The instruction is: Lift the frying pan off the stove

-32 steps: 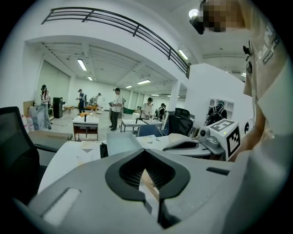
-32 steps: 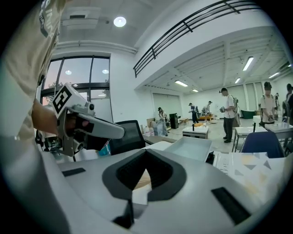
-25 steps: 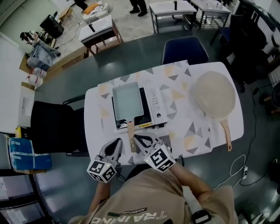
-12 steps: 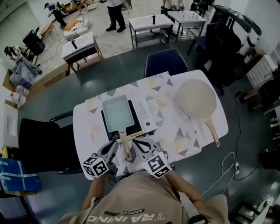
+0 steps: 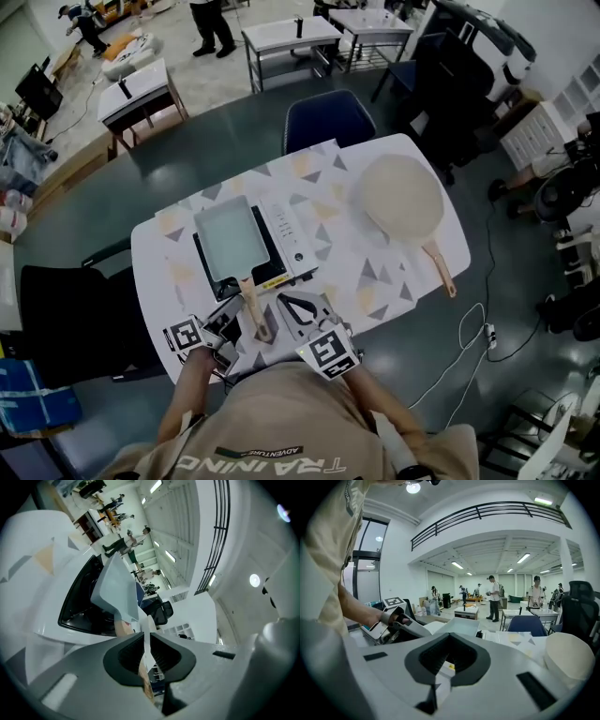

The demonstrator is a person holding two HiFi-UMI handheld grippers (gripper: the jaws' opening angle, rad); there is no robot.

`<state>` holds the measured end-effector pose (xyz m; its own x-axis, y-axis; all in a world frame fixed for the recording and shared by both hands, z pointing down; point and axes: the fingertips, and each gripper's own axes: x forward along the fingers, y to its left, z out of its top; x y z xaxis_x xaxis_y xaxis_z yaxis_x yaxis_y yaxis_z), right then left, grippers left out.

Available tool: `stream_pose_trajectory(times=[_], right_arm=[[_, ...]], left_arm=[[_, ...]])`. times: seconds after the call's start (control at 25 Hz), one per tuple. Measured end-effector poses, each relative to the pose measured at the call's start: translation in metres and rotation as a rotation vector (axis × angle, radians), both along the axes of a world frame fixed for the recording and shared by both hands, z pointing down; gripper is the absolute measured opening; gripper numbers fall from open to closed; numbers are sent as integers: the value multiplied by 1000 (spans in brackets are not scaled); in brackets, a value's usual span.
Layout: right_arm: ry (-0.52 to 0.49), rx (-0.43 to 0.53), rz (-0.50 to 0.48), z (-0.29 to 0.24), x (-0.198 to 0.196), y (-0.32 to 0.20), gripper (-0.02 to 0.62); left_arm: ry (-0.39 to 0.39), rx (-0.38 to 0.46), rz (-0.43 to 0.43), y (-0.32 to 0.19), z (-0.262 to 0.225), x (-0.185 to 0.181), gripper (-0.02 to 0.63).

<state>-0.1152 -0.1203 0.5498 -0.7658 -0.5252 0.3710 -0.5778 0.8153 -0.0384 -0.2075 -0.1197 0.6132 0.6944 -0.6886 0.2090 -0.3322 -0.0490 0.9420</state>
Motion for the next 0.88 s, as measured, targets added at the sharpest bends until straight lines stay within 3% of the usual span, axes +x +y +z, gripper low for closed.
stream_pose_trajectory(times=[0.28,0.44,0.6,0.88], right_arm=[[-7,10,29,-1,-13,-7,2],[-8,2,60,0,-15,-9,0],[22,-27,80,12,-9,-6,0],[38,-80,123,25,-6,-6,0]], left_arm=[[27,-91,92,3,17,3,122],[72,-113,167,4,29,11,138],[113,-173,180,0,36,21,141],[213,-179,266,-14,43,39,150]])
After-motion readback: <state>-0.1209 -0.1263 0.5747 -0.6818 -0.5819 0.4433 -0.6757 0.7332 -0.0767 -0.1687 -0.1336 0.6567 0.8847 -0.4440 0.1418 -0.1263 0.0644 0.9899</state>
